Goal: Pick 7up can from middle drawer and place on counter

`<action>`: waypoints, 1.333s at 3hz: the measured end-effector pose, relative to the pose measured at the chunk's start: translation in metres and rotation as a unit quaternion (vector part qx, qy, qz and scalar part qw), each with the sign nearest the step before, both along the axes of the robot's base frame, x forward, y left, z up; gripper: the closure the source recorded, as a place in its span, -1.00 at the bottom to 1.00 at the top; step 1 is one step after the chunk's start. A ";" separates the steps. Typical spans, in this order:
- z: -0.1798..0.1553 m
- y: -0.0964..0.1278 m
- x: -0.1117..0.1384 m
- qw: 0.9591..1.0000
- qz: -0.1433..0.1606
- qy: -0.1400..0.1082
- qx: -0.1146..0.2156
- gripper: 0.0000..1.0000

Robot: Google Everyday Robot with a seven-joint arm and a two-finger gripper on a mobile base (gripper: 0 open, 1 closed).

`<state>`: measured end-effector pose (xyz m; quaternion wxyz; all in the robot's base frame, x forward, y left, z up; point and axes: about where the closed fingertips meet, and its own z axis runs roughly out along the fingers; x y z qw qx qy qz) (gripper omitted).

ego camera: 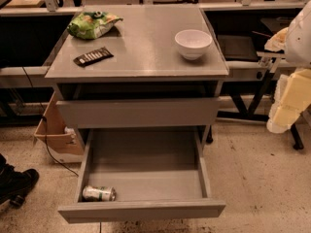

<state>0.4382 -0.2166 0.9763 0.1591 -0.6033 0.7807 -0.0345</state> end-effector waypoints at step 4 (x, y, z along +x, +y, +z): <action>-0.165 0.100 0.011 0.996 0.054 0.035 0.069 -1.00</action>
Offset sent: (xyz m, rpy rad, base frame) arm 0.0051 0.0394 -0.1000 0.0458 0.0983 0.0128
